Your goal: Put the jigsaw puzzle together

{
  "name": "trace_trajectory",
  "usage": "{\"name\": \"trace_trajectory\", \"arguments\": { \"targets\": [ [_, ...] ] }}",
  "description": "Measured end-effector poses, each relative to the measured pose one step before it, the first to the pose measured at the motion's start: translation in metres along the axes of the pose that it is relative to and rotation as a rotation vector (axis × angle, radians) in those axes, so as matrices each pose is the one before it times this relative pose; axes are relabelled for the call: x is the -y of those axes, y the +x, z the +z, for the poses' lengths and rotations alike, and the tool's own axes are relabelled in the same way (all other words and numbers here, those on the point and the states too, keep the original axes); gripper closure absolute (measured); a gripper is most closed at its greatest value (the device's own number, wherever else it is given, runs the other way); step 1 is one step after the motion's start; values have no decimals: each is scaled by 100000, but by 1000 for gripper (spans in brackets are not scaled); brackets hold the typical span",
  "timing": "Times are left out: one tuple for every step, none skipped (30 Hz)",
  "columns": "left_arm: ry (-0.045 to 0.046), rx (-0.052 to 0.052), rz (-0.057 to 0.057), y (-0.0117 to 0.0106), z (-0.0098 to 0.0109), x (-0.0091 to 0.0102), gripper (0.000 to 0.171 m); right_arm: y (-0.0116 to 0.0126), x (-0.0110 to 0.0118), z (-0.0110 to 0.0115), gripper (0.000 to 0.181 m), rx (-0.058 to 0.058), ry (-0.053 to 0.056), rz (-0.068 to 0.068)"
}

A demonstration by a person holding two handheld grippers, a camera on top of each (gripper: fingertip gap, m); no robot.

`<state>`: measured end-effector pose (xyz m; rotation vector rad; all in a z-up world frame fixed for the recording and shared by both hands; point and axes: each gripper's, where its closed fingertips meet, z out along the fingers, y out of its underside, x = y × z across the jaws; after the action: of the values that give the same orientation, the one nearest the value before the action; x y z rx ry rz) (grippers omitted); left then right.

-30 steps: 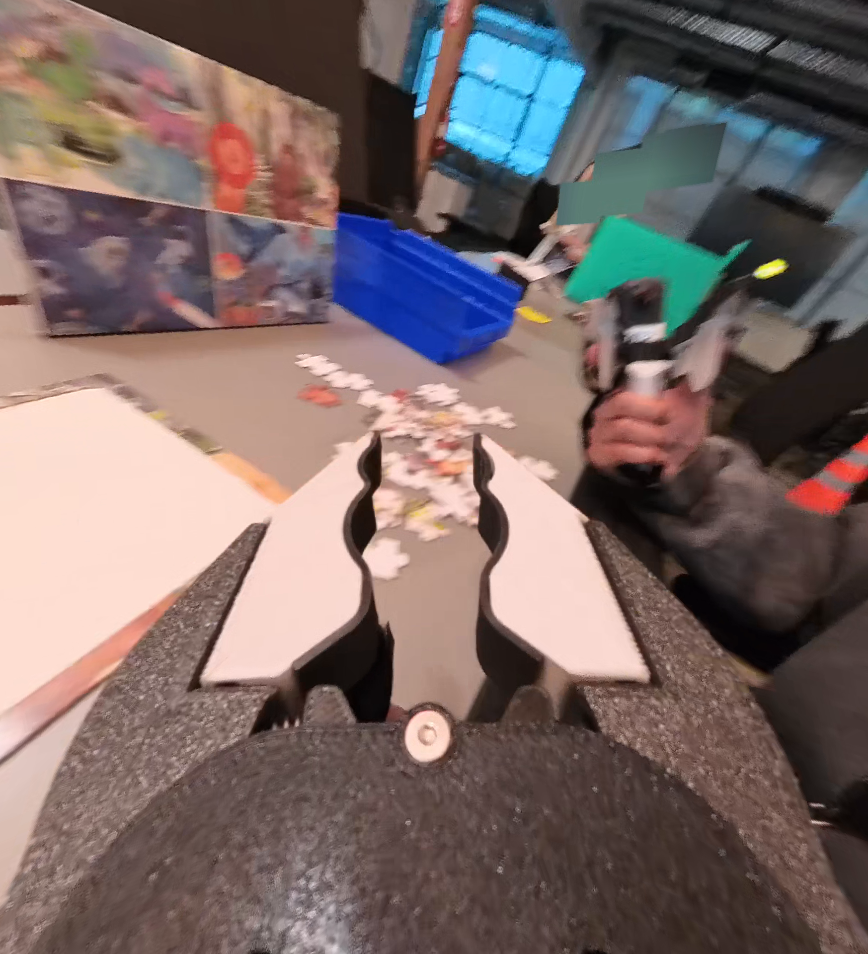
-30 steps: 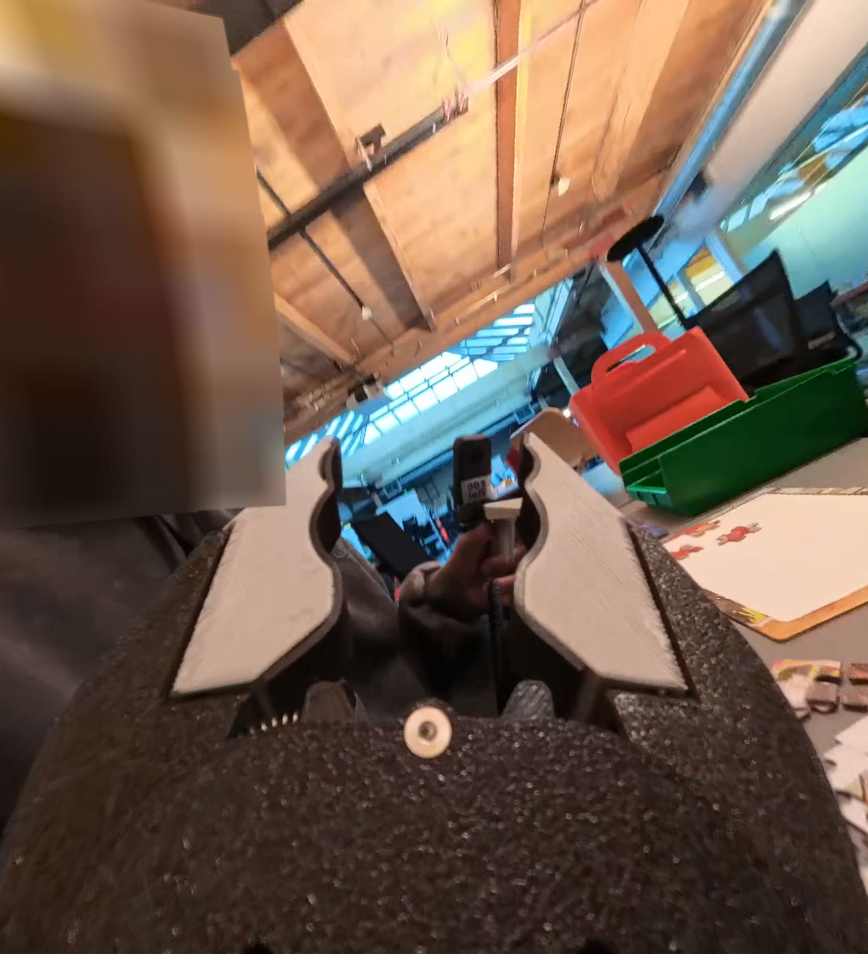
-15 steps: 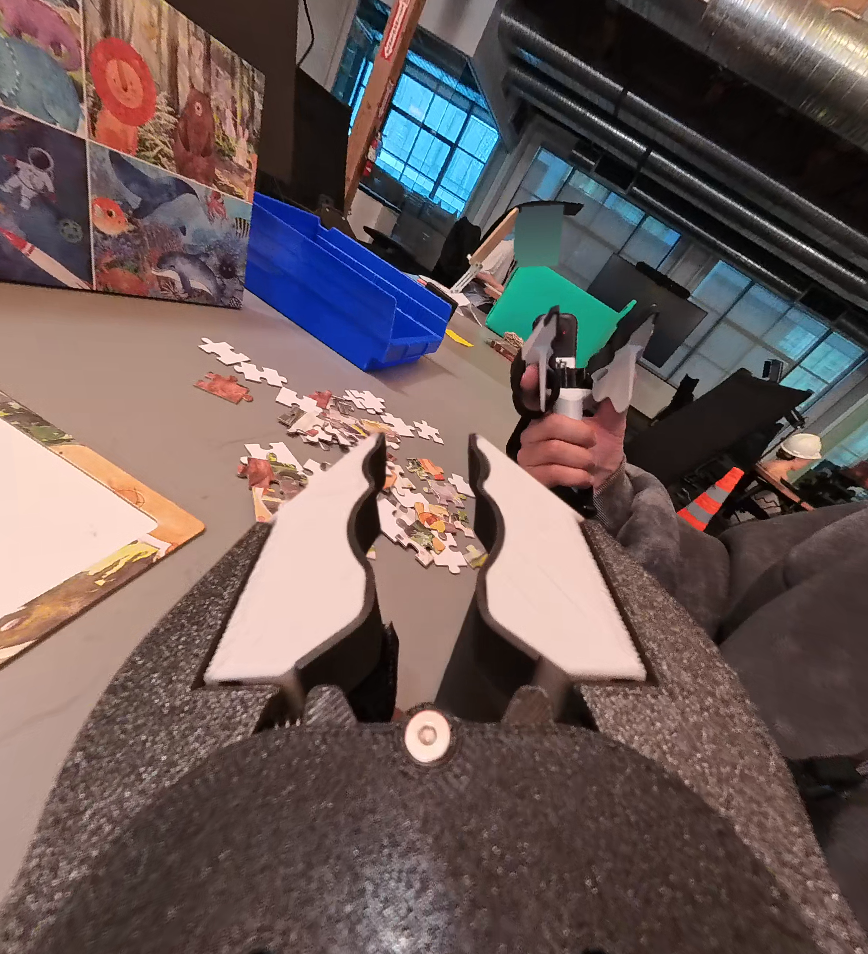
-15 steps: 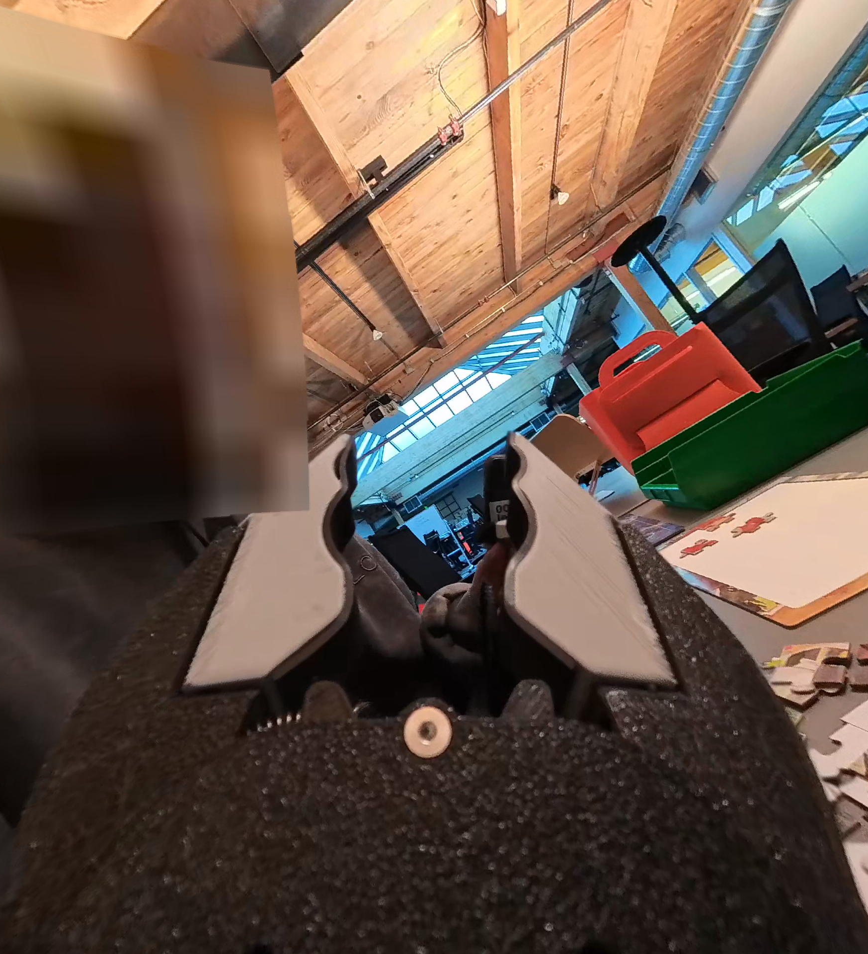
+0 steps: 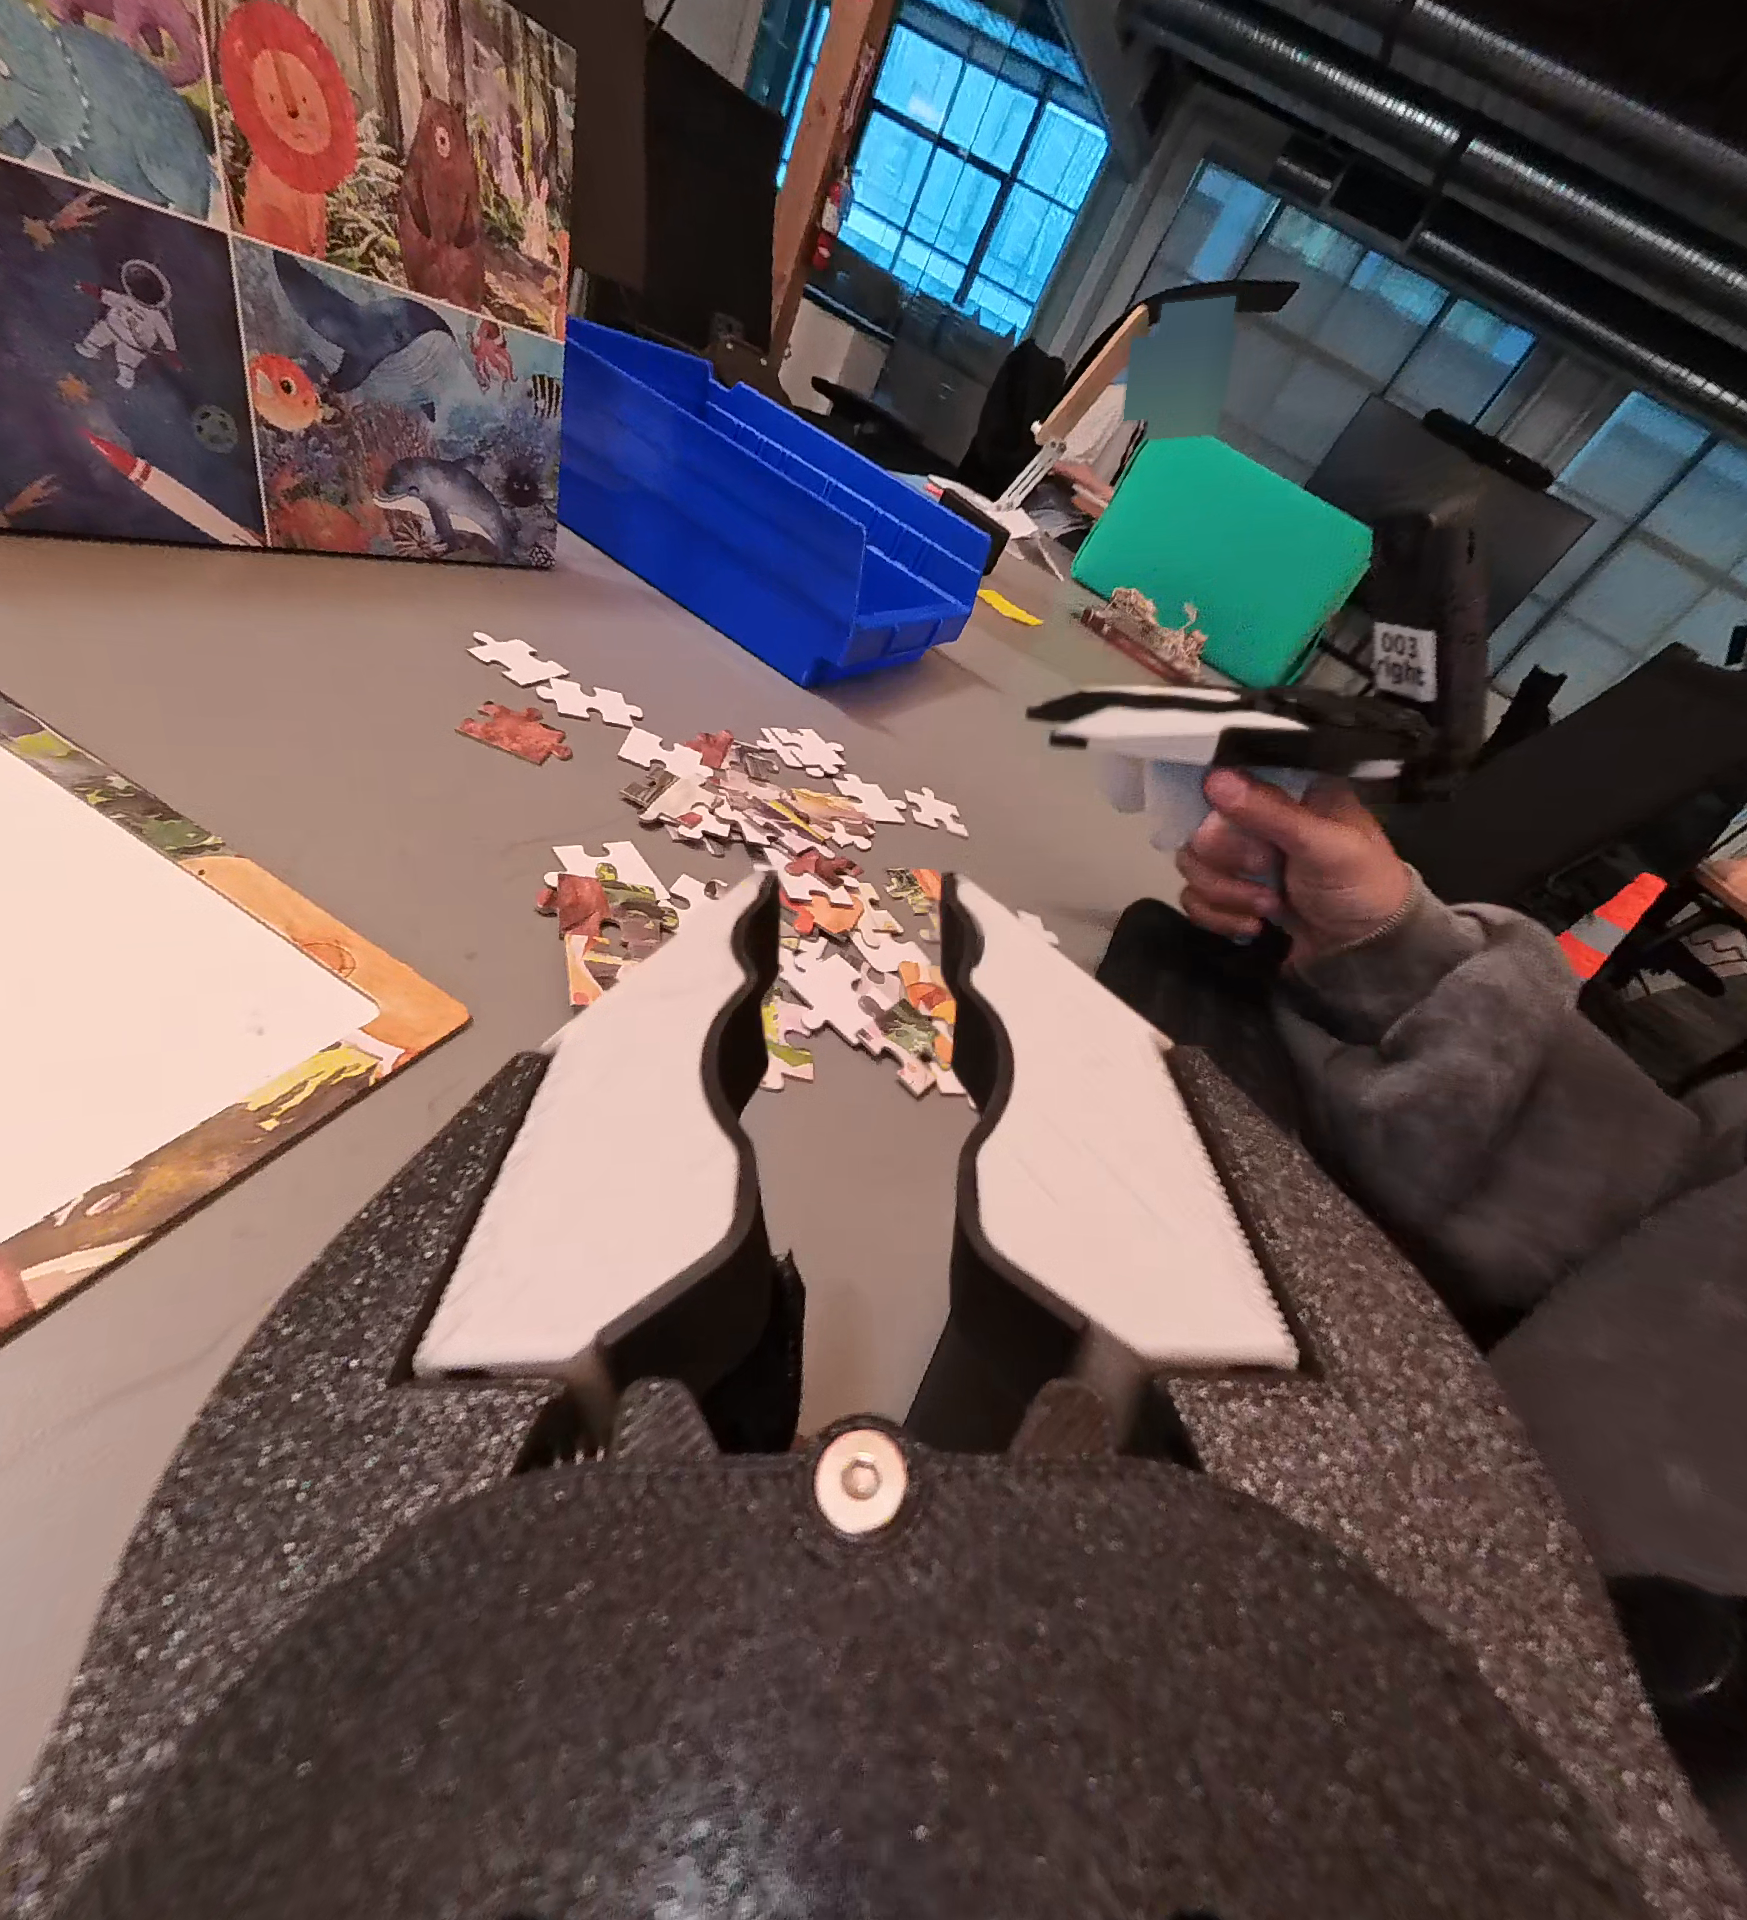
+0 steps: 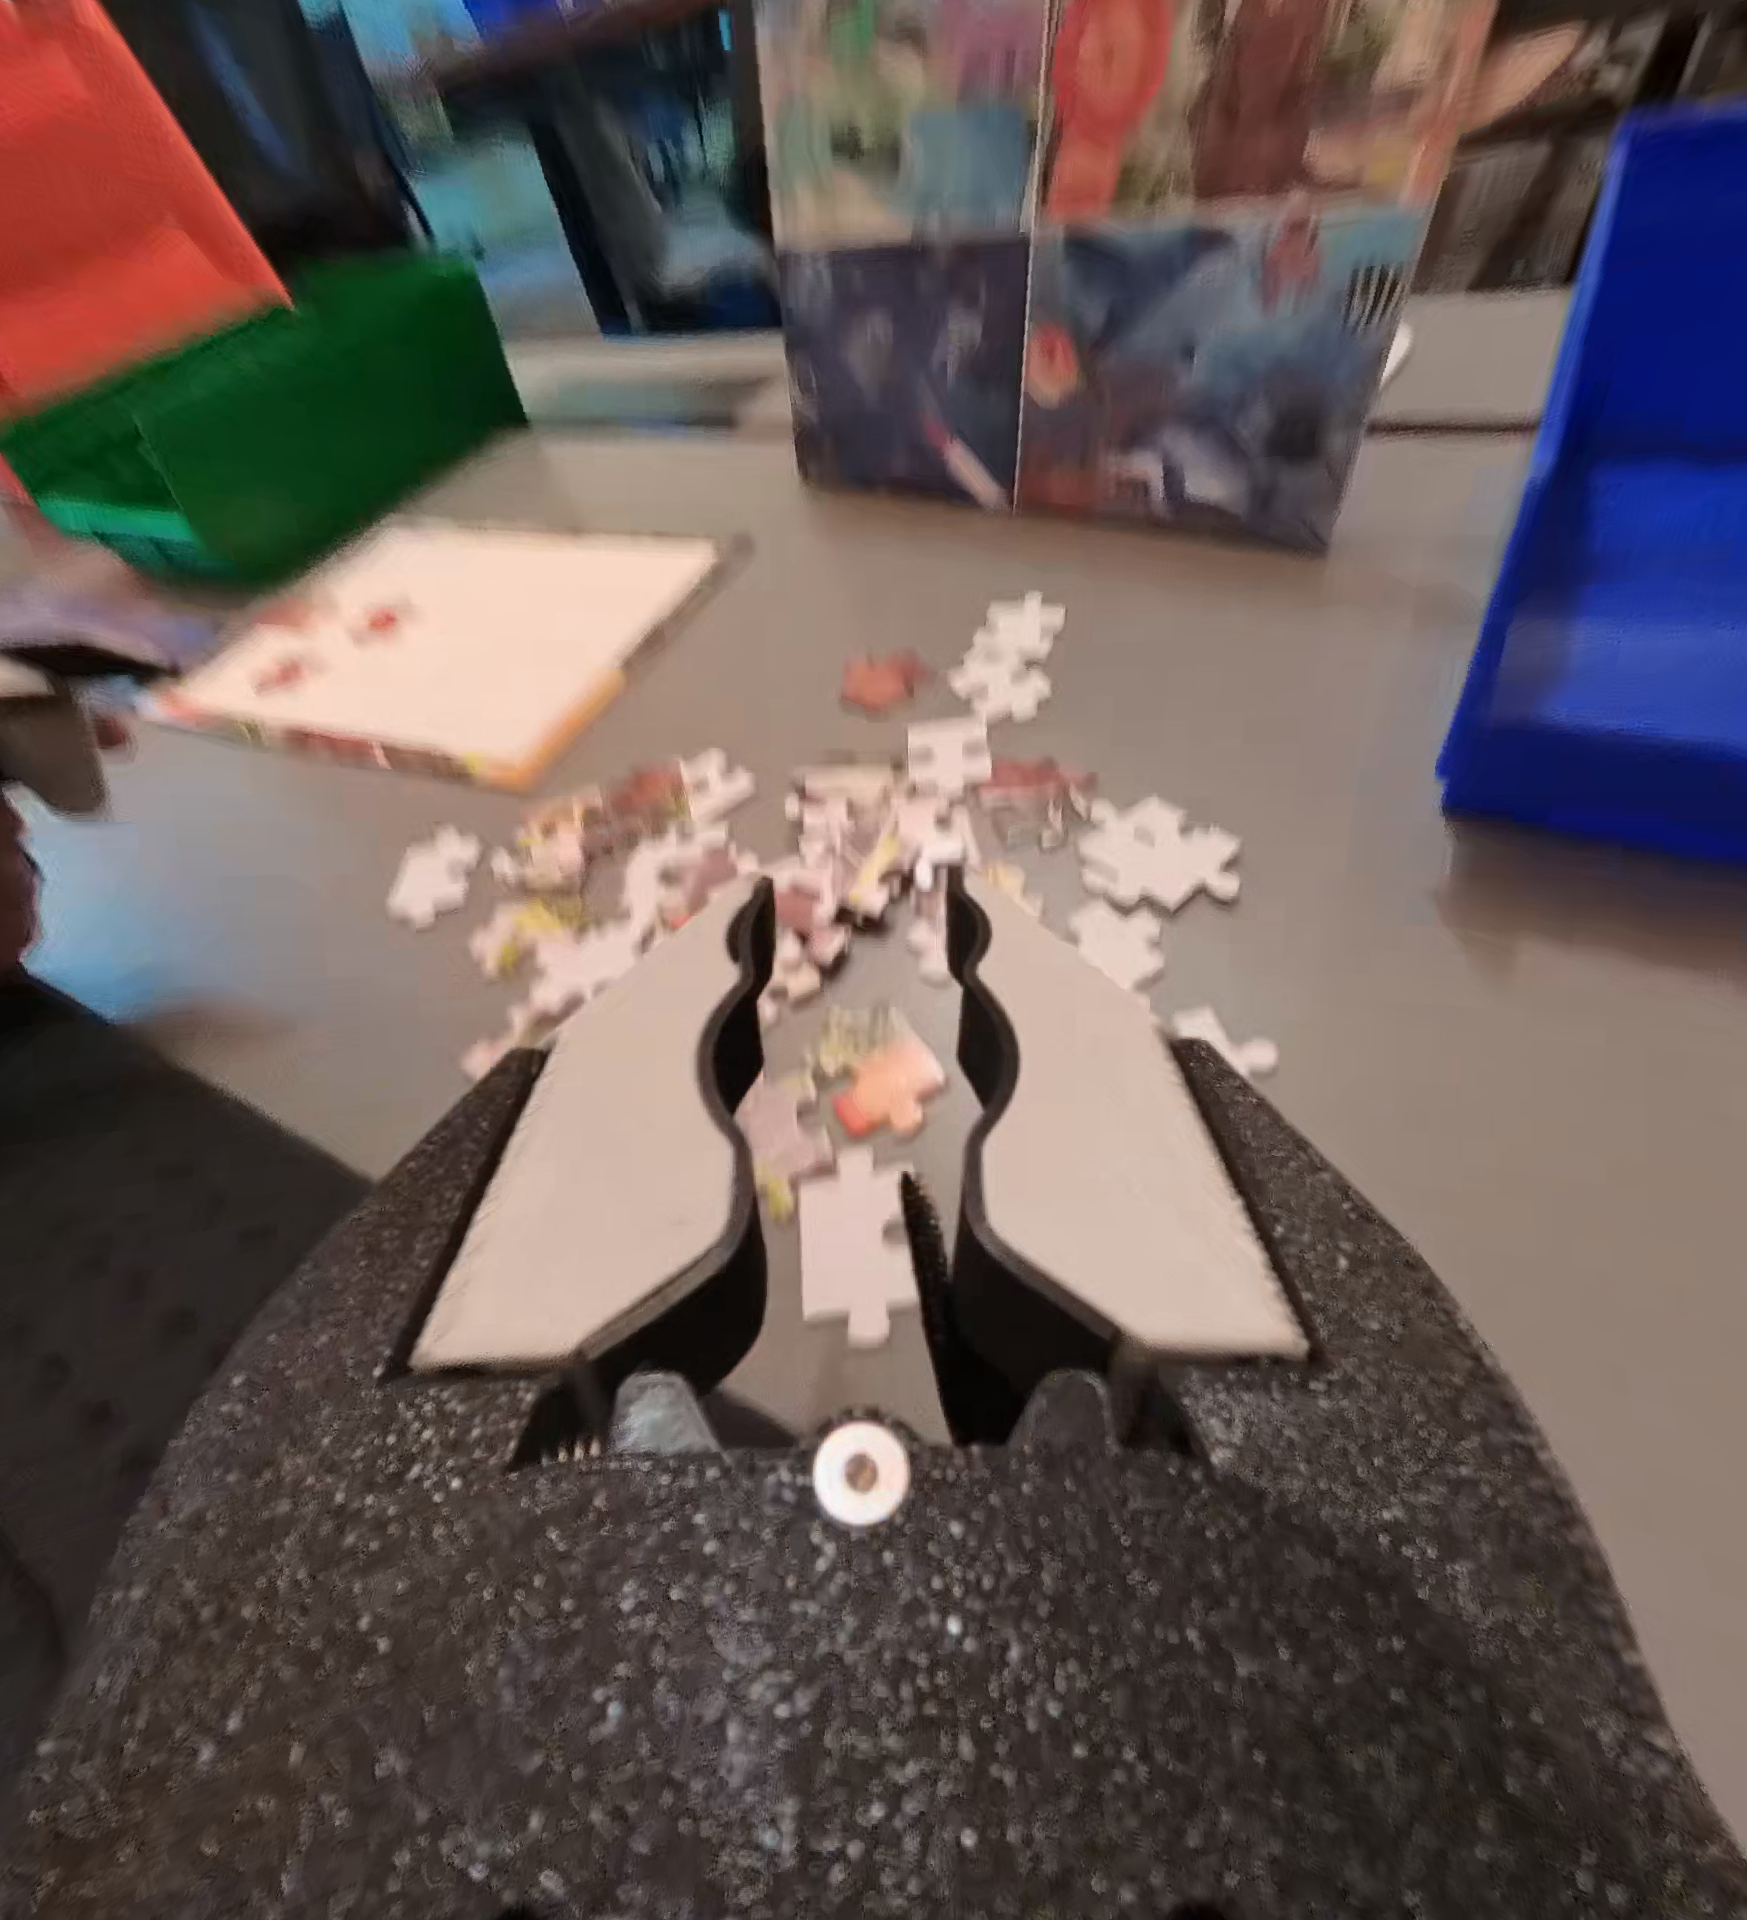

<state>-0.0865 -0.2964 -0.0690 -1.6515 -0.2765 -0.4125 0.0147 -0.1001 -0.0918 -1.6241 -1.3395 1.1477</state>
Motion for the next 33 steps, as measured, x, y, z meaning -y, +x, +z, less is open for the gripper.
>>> {"name": "trace_trajectory", "arguments": {
  "targets": [
    [-931,366,819,29,115,-143,141,-211,-1290,-162,149,-1963,-6444,-2965],
    [-829,172,654,38,110,-125,141,-200,-1227,-85,149,-2075,-6346,-4111],
    [-705,85,443,17,85,-99,141,-474,-1152,-32,150,-22,-5756,-4575],
    [-699,24,202,3,95,-111,141,-1011,-973,90,152,3889,-5502,-3298],
    [-809,-48,9,-2,104,-110,141,-1136,-667,149,151,4998,-4959,-2001],
    [-787,-74,-84,-4,96,-113,141,-761,-339,175,151,2582,-3469,-2004],
    [-708,-34,-74,-15,89,-89,141,-595,-103,225,151,1382,-2017,-2083],
    [-727,-62,-47,-9,100,-102,141,85,-88,209,151,-1586,-1574,-1715],
    [-738,-93,-43,0,88,-95,141,700,-169,152,151,-4400,-973,-598],
    [-544,7,-19,0,53,-72,141,671,-302,165,151,-2535,-680,827],
    [-99,129,97,2,7,-24,141,515,-394,149,151,-412,-1247,2731],
    [305,162,222,5,-38,46,141,551,-329,142,151,-473,-1440,3539],
    [352,115,215,12,-45,51,141,440,-138,181,150,-563,-803,2497],
    [36,44,103,10,-6,5,141,341,22,163,150,-929,-745,1117],
    [-357,-39,18,6,36,-51,141,332,109,358,150,-838,-960,117],
    [-550,-115,19,20,55,-85,141,136,119,341,148,-171,-1520,-802],
    [-455,-83,125,26,50,-59,141,44,154,445,147,38,-1785,-1615],
    [-184,-18,259,32,21,-30,141,174,170,511,147,-329,-1827,-1627],
    [37,-41,286,41,-14,0,141,247,203,486,146,-869,-1671,-1265],
    [145,-27,195,28,-28,19,141,132,379,407,146,116,-245,-446],
    [223,-4,26,15,-34,26,141,-85,441,302,146,1724,867,471],
    [290,-54,-108,0,-41,36,141,-63,162,336,146,1454,-610,913],
    [327,-69,-180,-5,-48,34,141,-43,-273,453,144,1048,-3162,-326],
    [301,-47,-203,-12,-43,46,141,46,63,423,142,22,-1185,-1279],
    [201,-31,-186,-12,-27,23,141,238,302,26,142,-1368,1122,-537],
    [90,-41,-129,-6,-24,5,141,294,46,129,142,-1680,-596,-616],
    [5,-34,-38,7,0,1,141,215,130,84,141,-977,231,58],
    [-64,-27,35,10,7,-11,141,163,111,48,142,-730,-150,293],
    [-103,-27,75,7,4,-16,141,143,354,-63,142,-1190,934,-32],
    [-125,-24,48,17,13,-21,141,-257,715,-152,142,511,2885,-945],
    [-124,-54,-45,-4,11,-19,141,-1135,968,-59,142,4589,3642,-1598],
    [-73,-74,-113,-5,13,-8,141,-1339,815,160,144,5721,2440,-1137],
    [7,-28,-119,3,-1,5,141,-1023,304,481,145,3986,-975,-1318]
  ]
}}
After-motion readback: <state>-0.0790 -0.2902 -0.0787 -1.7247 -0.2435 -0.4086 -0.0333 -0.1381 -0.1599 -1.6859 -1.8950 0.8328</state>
